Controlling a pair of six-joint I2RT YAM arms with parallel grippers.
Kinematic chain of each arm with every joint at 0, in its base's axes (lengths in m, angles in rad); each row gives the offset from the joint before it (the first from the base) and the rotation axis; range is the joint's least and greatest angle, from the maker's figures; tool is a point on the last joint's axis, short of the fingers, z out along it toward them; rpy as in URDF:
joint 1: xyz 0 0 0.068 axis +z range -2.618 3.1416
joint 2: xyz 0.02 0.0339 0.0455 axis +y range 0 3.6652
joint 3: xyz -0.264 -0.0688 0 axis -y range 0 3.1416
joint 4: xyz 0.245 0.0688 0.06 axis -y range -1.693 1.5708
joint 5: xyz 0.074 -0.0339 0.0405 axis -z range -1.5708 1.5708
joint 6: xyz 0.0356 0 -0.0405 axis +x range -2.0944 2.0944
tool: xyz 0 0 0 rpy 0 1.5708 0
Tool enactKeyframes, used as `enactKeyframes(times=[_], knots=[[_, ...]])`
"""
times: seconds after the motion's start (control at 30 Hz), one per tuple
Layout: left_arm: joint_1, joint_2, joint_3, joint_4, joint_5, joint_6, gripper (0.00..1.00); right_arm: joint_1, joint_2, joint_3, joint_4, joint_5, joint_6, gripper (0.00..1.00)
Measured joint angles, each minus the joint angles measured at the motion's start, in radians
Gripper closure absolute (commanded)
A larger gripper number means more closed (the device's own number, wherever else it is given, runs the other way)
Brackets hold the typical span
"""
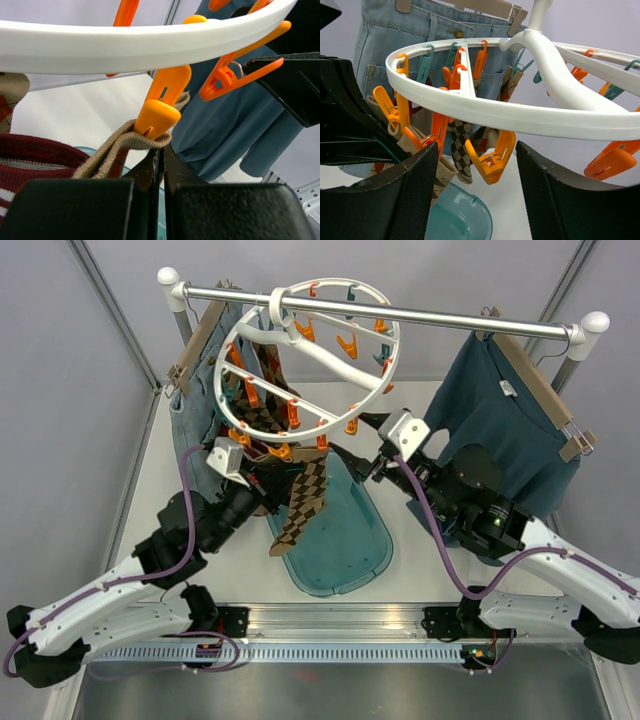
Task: Clip the socks to the hanger
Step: Open the clamp at the hanger.
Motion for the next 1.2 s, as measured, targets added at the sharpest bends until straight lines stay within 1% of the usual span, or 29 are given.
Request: enactKeyframes(times=[0.2, 0.3, 0.37, 0.4, 0.43, 0.5, 0.63, 0.67, 0.7, 0.77, 0.8, 1.0, 1.2], knots=[[0.0, -0.005, 0.004, -0.008, -0.011, 0.004, 0.98, -0.008, 0.0, 0.01, 0.005, -0.001, -0.012, 0.39], [0.0, -0.005, 0.009, -0.011, -0.012, 0.008, 0.98, -0.013, 0.0, 0.016, 0.008, -0.003, -0.018, 0.45], [0.0, -0.006, 0.011, -0.013, -0.013, 0.01, 0.98, -0.017, 0.0, 0.02, 0.007, -0.01, -0.019, 0.51], [0.0, -0.006, 0.011, -0.013, -0.013, 0.011, 0.98, -0.018, 0.001, 0.024, 0.006, -0.015, -0.019, 0.57], [0.0, -0.006, 0.013, -0.013, -0.014, 0.011, 0.98, -0.018, 0.003, 0.029, 0.006, -0.02, -0.021, 0.6], [0.0, -0.007, 0.013, -0.013, -0.015, 0.011, 0.98, -0.02, 0.006, 0.037, 0.007, -0.027, -0.018, 0.61], [0.0, -0.008, 0.013, -0.014, -0.02, 0.012, 0.98, -0.022, 0.009, 0.043, 0.007, -0.048, -0.01, 0.71], [0.0, -0.008, 0.013, -0.014, -0.02, 0.012, 0.98, -0.022, 0.01, 0.043, 0.006, -0.052, -0.006, 0.74], [0.0, -0.008, 0.013, -0.015, -0.02, 0.013, 0.98, -0.022, 0.011, 0.043, 0.005, -0.055, -0.001, 0.82], [0.0, -0.011, 0.013, -0.019, -0.02, 0.015, 0.98, -0.022, 0.014, 0.05, -0.003, -0.065, 0.009, 0.9], [0.0, -0.013, 0.013, -0.021, -0.019, 0.017, 0.98, -0.022, 0.018, 0.055, -0.007, -0.069, 0.014, 1.0], [0.0, -0.048, 0.01, -0.023, 0.043, 0.029, 0.98, -0.022, 0.042, 0.078, -0.023, -0.086, 0.072, 1.0], [0.0, -0.104, -0.025, -0.021, 0.219, 0.054, 0.98, -0.022, 0.074, 0.108, -0.06, -0.119, 0.153, 1.0]])
